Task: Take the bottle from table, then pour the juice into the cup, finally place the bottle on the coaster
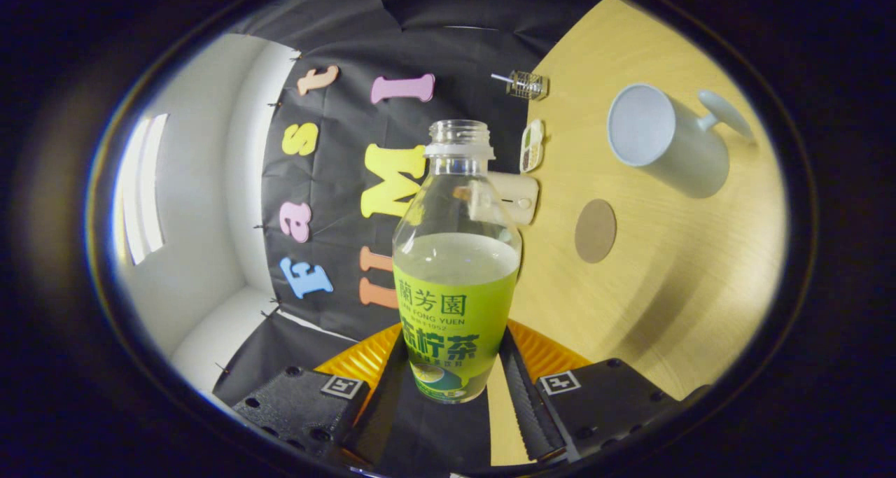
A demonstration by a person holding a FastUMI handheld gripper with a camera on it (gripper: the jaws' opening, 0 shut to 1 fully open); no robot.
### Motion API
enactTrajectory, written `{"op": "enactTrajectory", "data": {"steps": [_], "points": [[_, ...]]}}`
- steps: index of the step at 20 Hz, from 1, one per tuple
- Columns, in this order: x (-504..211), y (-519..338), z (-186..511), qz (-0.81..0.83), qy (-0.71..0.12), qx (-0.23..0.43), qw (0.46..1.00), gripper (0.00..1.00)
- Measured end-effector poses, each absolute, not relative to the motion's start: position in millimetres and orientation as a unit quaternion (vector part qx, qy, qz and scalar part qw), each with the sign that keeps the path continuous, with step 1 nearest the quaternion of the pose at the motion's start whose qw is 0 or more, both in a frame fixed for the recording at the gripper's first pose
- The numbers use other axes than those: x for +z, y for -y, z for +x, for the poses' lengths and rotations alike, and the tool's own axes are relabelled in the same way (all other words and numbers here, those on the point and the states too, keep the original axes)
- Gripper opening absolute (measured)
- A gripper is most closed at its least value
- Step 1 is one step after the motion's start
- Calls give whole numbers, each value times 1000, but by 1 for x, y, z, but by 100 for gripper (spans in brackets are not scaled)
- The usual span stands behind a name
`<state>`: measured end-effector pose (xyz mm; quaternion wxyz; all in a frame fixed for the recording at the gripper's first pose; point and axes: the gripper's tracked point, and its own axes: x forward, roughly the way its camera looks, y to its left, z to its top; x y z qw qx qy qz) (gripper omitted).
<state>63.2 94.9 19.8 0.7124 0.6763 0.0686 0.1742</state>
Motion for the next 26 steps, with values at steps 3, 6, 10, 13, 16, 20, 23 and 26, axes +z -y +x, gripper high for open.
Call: {"op": "enactTrajectory", "data": {"steps": [3, 6, 10, 13, 16, 20, 23, 26], "points": [[29, -89, 72, 692, -61, 175, 698, 77], [34, -83, 73, 705, -51, 176, 685, 77], [37, -79, 79, 730, -43, 172, 660, 76], [40, -79, 85, 744, -41, 174, 644, 76], [39, -78, 83, 756, -38, 176, 630, 76], [38, -77, 84, 763, -35, 173, 622, 76], [38, -73, 87, 772, -31, 169, 612, 76], [39, -75, 94, 775, -32, 171, 608, 76]]}}
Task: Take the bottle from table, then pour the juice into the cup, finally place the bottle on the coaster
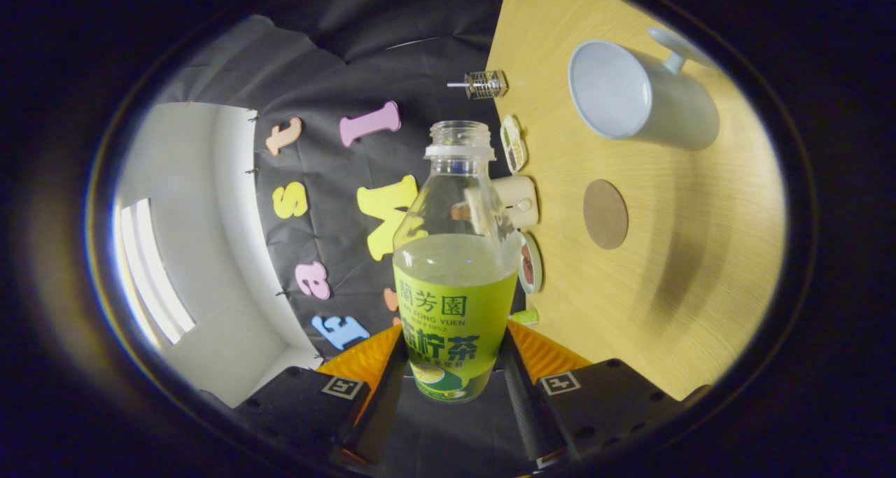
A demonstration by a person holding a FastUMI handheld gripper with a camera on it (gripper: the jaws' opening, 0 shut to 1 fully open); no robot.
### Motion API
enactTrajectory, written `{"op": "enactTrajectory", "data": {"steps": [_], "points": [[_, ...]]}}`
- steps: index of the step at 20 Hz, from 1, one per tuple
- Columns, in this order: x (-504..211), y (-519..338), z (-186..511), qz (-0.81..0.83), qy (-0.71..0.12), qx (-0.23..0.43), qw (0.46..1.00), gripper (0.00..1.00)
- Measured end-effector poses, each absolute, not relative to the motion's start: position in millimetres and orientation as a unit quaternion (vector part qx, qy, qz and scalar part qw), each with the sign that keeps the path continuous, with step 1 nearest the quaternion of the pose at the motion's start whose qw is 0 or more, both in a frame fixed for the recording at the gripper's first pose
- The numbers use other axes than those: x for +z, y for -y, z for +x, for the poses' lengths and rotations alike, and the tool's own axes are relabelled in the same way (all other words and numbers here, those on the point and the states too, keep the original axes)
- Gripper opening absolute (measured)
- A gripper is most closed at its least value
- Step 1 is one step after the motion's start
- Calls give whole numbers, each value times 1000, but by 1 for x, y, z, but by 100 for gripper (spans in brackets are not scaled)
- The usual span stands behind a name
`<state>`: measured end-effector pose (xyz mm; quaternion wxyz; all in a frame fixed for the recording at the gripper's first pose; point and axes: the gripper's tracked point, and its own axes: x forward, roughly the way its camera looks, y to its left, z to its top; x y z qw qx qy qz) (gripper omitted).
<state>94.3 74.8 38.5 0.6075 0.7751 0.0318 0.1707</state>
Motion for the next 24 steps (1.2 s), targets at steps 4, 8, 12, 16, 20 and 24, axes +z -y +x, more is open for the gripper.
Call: {"op": "enactTrajectory", "data": {"steps": [4, 8, 12, 16, 20, 24], "points": [[49, -67, 93, 786, -15, 178, 592, 76], [48, -64, 96, 791, -13, 178, 585, 76], [49, -62, 98, 805, -5, 182, 565, 76], [51, -63, 101, 805, -5, 182, 564, 76], [56, -61, 101, 811, -1, 184, 556, 76], [58, -62, 100, 817, 0, 185, 545, 76]]}}
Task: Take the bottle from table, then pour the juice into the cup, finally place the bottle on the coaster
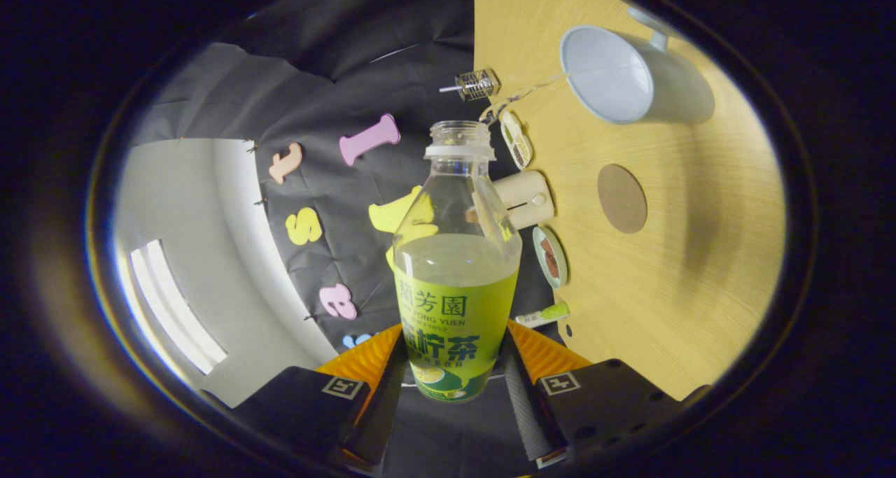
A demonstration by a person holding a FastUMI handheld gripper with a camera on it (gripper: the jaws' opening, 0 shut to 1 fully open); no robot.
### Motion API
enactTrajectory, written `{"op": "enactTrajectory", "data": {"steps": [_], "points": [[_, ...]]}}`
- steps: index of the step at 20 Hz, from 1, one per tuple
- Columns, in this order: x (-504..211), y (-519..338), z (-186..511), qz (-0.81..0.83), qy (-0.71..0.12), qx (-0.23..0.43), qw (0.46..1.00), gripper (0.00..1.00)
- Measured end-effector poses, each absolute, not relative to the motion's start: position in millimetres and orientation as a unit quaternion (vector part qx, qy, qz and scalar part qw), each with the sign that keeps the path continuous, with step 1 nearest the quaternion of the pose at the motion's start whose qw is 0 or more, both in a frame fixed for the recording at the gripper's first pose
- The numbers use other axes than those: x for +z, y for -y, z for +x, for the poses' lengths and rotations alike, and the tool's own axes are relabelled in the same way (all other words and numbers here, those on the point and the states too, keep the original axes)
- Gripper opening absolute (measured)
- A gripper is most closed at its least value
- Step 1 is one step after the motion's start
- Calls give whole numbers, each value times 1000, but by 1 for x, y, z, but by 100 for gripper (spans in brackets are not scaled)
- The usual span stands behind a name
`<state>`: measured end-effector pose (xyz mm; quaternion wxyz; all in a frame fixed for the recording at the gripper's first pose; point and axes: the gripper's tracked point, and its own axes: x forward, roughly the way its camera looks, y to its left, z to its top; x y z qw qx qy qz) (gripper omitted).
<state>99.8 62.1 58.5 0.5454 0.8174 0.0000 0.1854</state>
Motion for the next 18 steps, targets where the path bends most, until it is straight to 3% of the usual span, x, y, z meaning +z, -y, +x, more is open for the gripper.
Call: {"op": "enactTrajectory", "data": {"steps": [18], "points": [[62, -53, 98, 850, 2, 189, 491, 76]]}}
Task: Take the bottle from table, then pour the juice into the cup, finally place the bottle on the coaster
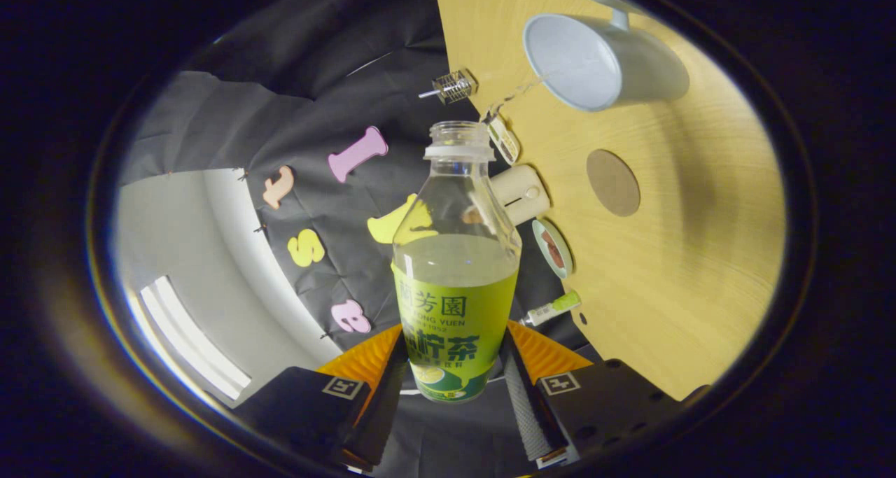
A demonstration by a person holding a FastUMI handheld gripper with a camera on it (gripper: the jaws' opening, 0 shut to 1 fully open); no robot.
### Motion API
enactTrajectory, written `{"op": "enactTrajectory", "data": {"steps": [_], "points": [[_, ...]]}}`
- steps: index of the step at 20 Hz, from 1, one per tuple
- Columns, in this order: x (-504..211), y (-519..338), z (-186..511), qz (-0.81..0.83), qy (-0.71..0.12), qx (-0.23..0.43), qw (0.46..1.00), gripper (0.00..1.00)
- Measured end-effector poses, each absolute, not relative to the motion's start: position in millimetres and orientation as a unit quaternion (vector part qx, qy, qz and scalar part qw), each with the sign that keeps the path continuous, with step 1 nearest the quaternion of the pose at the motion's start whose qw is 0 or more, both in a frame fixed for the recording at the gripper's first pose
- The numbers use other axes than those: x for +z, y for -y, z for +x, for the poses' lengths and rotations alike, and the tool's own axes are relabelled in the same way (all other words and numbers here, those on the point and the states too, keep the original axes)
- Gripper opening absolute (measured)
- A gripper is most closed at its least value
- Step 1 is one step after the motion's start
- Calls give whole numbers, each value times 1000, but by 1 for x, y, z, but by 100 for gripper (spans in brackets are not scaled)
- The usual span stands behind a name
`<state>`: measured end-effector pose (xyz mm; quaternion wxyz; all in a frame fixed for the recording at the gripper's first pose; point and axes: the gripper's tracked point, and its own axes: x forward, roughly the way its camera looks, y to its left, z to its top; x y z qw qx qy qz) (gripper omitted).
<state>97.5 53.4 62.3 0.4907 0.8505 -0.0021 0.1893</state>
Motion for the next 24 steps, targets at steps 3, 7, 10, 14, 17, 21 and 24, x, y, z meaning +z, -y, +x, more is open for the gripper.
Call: {"op": "enactTrajectory", "data": {"steps": [3, 7, 10, 14, 17, 21, 24], "points": [[68, -51, 98, 853, 5, 193, 484, 76], [71, -45, 100, 863, 9, 190, 468, 76], [76, -43, 101, 869, 8, 193, 456, 76], [82, -38, 100, 874, 13, 194, 445, 76], [86, -35, 99, 876, 20, 196, 440, 76], [91, -27, 100, 884, 30, 194, 425, 76], [92, -19, 98, 886, 40, 190, 421, 76]]}}
